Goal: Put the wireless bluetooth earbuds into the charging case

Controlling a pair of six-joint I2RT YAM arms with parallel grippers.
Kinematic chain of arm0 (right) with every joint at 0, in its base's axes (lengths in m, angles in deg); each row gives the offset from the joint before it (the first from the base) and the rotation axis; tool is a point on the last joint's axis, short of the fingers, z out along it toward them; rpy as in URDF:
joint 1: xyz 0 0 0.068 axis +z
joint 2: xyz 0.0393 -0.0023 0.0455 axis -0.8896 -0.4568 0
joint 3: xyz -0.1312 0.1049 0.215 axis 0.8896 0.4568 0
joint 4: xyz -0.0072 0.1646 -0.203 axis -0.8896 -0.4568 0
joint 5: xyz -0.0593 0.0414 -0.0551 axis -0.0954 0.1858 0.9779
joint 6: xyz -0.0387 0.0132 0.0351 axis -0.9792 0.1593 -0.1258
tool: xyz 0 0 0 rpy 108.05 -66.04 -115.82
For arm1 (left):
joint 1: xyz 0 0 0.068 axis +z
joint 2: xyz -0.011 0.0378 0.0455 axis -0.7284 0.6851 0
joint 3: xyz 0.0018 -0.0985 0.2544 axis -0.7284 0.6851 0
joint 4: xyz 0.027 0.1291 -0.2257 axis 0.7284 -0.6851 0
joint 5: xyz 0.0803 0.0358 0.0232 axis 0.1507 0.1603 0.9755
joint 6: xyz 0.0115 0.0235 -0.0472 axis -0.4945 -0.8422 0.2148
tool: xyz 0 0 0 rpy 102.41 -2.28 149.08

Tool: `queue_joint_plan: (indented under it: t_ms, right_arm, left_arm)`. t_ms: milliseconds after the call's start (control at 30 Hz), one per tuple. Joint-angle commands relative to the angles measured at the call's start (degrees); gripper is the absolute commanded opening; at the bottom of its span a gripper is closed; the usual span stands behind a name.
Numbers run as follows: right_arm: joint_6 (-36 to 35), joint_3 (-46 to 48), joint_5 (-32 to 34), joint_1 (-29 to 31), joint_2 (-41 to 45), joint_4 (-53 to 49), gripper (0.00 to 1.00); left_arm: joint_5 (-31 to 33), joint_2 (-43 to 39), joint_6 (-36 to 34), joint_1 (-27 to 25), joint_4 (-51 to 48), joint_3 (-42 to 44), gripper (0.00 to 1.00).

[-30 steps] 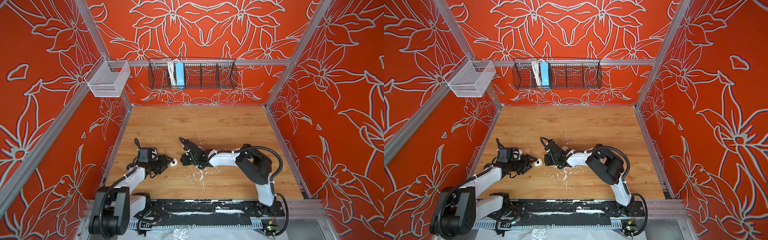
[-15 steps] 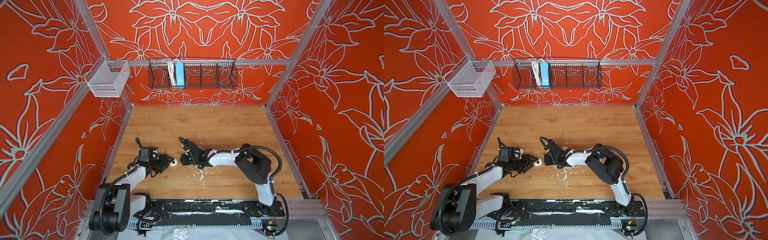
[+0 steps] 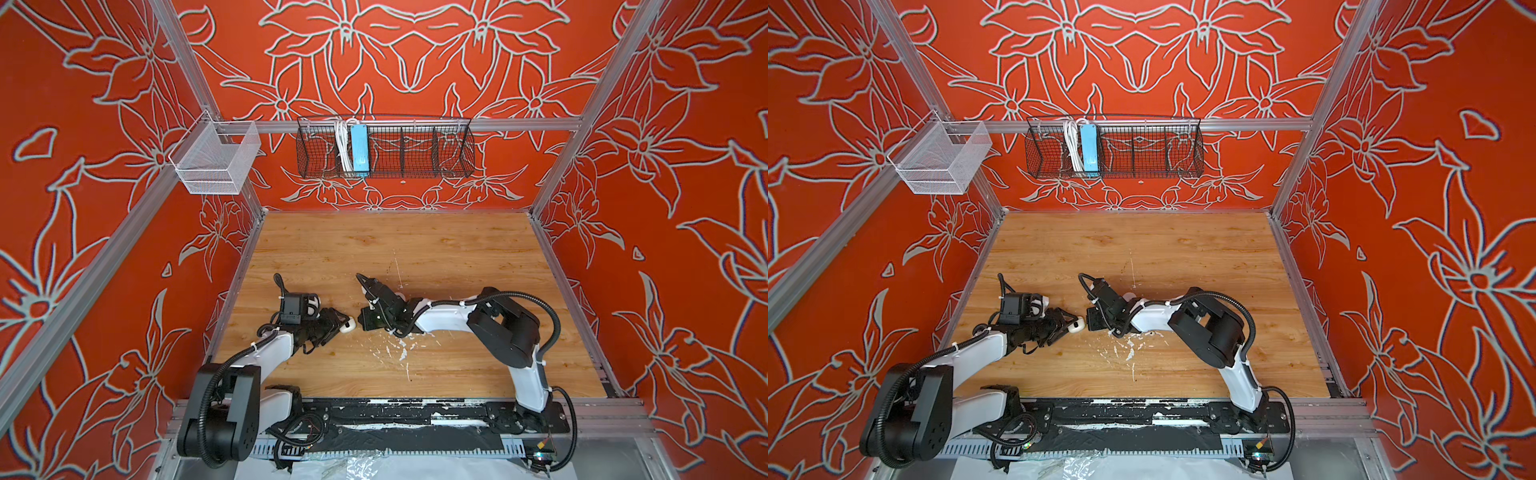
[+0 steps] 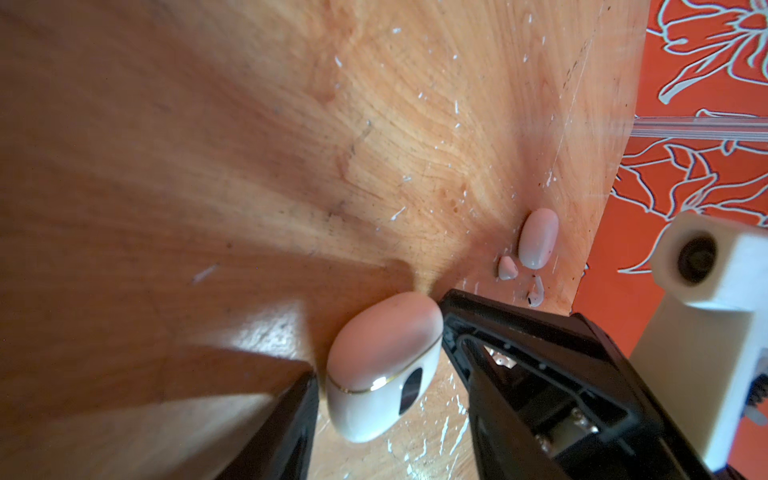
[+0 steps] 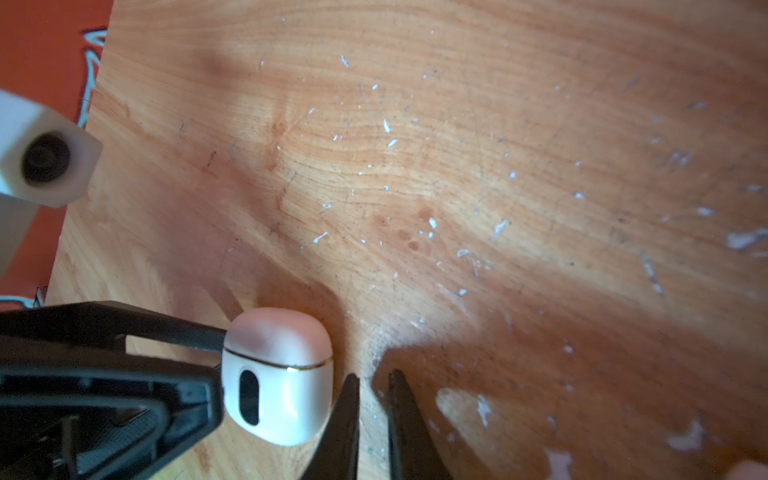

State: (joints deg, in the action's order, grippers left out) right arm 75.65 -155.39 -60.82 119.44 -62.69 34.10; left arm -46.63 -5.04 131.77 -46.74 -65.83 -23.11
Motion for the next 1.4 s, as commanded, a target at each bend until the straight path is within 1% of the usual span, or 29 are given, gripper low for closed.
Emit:
queue_joint_plan:
  t_ms: [0, 733, 867, 1133, 1267, 1367]
  right_arm:
    - [1.11, -1.13, -0.07, 0.68, -1.82, -1.08, 0.17]
    - [1.56, -1.37, 0.10, 2.09, -3.20, -0.88, 0.16]
    - [1.09, -0.60, 2.25, 2.09, -2.70, -2.02, 0.17]
    - [-1.34, 0.95, 12.07, 1.74, 0.53, -7.61, 0.17]
    - [-2.41, 0.85, 13.74, 1.74, 0.88, -8.83, 0.18]
    - [-3.02, 0.40, 12.05, 1.82, 0.30, -8.32, 0.18]
  left_arm:
    - [1.85, 1.35, -0.14, -0.53, -1.51, -0.31, 0.58]
    - [1.46, 2.81, 0.57, -2.29, 0.97, -0.21, 0.54]
    - [2.01, 1.73, 0.66, -2.56, 0.57, -0.03, 0.54]
    - [2.21, 1.19, 0.63, -2.65, 0.46, 0.34, 0.54]
    - [2.12, 1.37, 0.65, -2.81, 0.90, 0.58, 0.54]
    - [2.03, 1.37, 0.74, -2.85, 1.09, 0.67, 0.54]
